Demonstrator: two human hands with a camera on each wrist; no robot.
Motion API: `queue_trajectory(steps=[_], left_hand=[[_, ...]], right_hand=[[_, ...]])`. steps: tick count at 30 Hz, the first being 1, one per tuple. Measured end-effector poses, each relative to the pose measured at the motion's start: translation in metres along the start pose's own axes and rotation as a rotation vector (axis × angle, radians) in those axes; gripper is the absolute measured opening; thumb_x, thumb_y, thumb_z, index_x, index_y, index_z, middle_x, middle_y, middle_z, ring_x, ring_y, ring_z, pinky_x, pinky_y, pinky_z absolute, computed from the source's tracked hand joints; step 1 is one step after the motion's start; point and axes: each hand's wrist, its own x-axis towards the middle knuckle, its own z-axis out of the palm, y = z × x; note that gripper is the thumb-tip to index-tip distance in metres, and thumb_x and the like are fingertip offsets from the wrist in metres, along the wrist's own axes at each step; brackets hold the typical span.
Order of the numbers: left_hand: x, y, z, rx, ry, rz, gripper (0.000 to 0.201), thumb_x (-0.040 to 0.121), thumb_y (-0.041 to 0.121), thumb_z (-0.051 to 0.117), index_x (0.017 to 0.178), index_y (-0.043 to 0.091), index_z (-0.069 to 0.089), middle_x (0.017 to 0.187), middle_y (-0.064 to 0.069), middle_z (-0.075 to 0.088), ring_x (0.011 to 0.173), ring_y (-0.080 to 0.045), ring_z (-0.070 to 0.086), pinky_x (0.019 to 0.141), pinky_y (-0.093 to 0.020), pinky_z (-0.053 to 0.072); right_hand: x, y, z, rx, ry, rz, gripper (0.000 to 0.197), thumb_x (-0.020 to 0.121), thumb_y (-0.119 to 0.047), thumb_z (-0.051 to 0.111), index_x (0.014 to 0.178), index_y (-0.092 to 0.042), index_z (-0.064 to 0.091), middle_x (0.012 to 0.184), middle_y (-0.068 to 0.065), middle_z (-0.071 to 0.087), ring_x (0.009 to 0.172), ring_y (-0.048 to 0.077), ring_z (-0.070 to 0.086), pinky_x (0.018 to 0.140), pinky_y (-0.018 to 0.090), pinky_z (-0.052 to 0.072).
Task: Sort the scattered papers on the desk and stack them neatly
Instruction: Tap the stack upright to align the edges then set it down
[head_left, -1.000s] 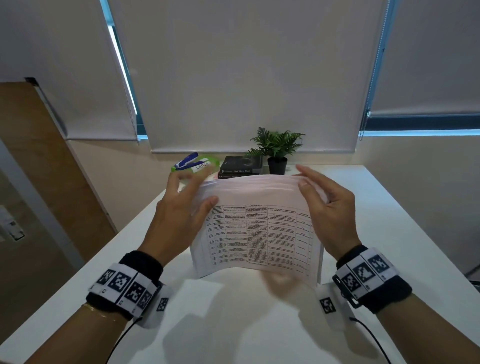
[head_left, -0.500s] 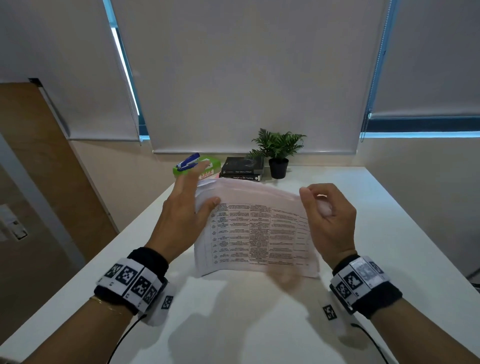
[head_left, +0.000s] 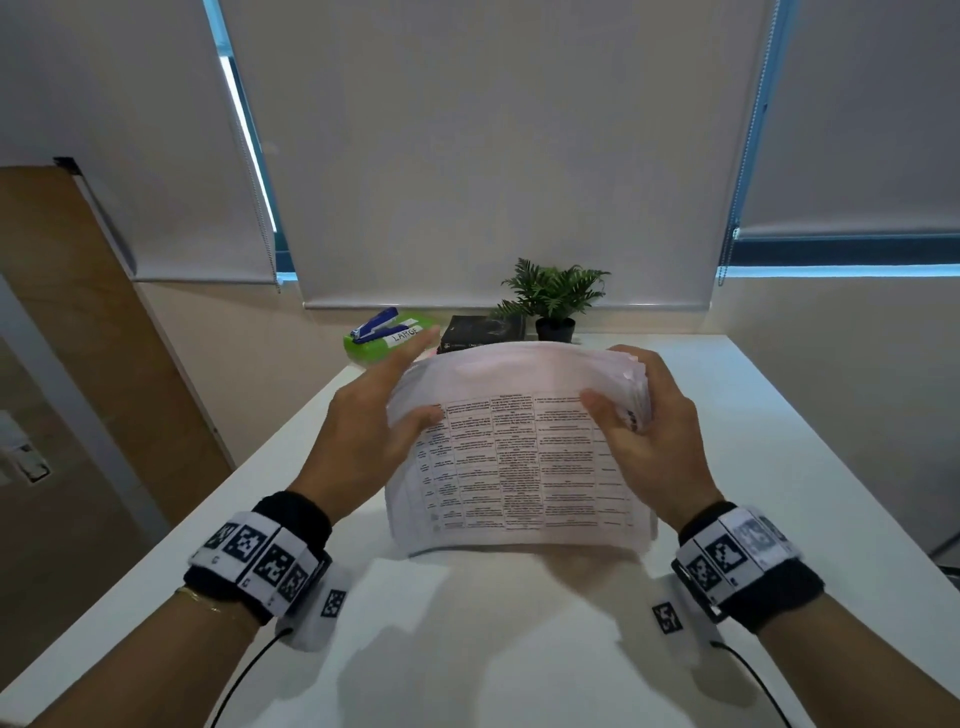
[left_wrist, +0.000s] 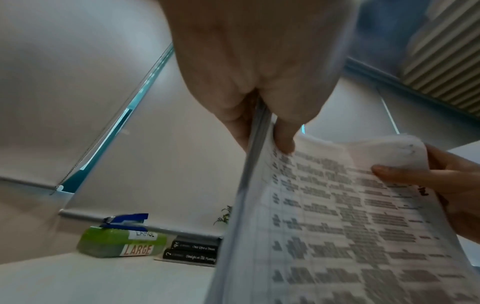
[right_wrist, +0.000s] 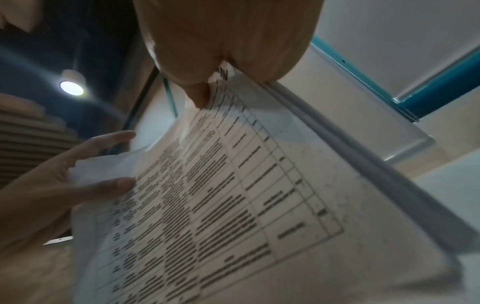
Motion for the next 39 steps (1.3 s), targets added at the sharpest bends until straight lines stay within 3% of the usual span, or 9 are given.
queue_trajectory(steps=[4,8,14,19,25,31,33,35,39], left_hand=[[-0.006,0.002,0.000,-0.095,0.231,0.065,0.093,0.092,0.026,0.082,0.157,0.058,0.025,0.133,0.004,0.065,0.105,-0.007,0.065,0.090,-0.026,0.059],[-0.015,-0.007,0.007,0.064,0.079,0.014,0.062,0.090,0.040,0.080,0.146,0.040,0.053,0.135,0.008,0.063,0.116,-0.013,0.060,0.100,-0.042,0.057],[-0.004,0.005,0.011,0.101,0.066,0.113,0.054,0.098,0.027,0.074,0.149,0.032,0.057,0.135,0.002,0.069,0.112,-0.018,0.066,0.097,-0.046,0.060],[-0.003,0.012,0.013,0.107,0.165,0.198,0.058,0.099,0.028,0.074,0.153,0.028,0.052,0.134,-0.001,0.068,0.111,-0.020,0.067,0.094,-0.040,0.061],[-0.010,0.008,0.020,0.089,-0.012,-0.010,0.077,0.094,0.036,0.077,0.156,0.052,0.034,0.124,0.012,0.062,0.102,-0.014,0.063,0.096,-0.043,0.062],[-0.006,0.025,0.021,-0.518,0.246,-0.141,0.105,0.082,0.007,0.089,0.157,0.049,0.029,0.119,0.014,0.073,0.095,-0.014,0.077,0.072,-0.035,0.067],[-0.011,0.023,0.022,-0.725,0.217,-0.270,0.085,0.079,0.006,0.089,0.148,0.033,0.048,0.120,0.001,0.075,0.100,-0.019,0.077,0.075,-0.032,0.066],[-0.020,0.015,0.029,-0.771,0.032,-0.426,0.054,0.080,0.012,0.087,0.130,0.017,0.068,0.115,-0.004,0.080,0.106,-0.028,0.077,0.083,-0.040,0.066],[-0.032,0.002,0.050,-0.716,-0.029,-0.528,0.028,0.087,0.010,0.083,0.115,0.013,0.077,0.108,-0.002,0.082,0.101,-0.027,0.079,0.090,-0.047,0.064]], right_hand=[[-0.005,-0.014,0.003,0.046,0.111,-0.043,0.046,0.095,-0.018,0.074,0.125,-0.039,0.047,0.105,-0.042,0.061,0.094,-0.005,0.071,0.069,0.023,0.064],[-0.018,-0.012,0.001,0.103,0.066,0.019,0.061,0.091,-0.012,0.078,0.138,-0.031,0.044,0.106,-0.038,0.061,0.095,0.004,0.072,0.070,0.026,0.064],[-0.013,-0.010,0.005,-0.020,0.103,-0.032,0.023,0.096,-0.020,0.073,0.112,-0.026,0.057,0.101,-0.025,0.068,0.085,0.003,0.072,0.063,0.030,0.064],[-0.005,-0.014,-0.004,0.018,0.163,-0.085,0.043,0.093,-0.011,0.076,0.128,-0.025,0.055,0.106,-0.038,0.063,0.091,-0.002,0.071,0.069,0.017,0.062],[-0.017,-0.001,-0.004,0.133,0.074,0.098,0.044,0.086,-0.016,0.083,0.124,-0.022,0.061,0.106,-0.027,0.067,0.101,-0.001,0.068,0.073,0.023,0.063],[-0.001,-0.008,-0.009,0.180,0.210,0.047,0.072,0.083,-0.011,0.087,0.144,-0.029,0.053,0.134,-0.028,0.058,0.119,0.004,0.063,0.092,0.025,0.060],[-0.001,-0.007,-0.015,0.206,0.176,0.121,0.081,0.078,-0.009,0.090,0.145,-0.032,0.051,0.144,-0.016,0.055,0.122,0.003,0.062,0.095,0.023,0.057],[-0.008,0.000,-0.018,0.324,-0.009,0.313,0.068,0.075,-0.008,0.090,0.134,-0.026,0.063,0.129,0.000,0.071,0.112,0.019,0.072,0.091,0.039,0.062],[-0.023,0.017,-0.010,0.340,-0.130,0.522,0.036,0.080,-0.010,0.086,0.115,-0.008,0.076,0.106,0.008,0.081,0.098,0.029,0.078,0.090,0.055,0.061]])
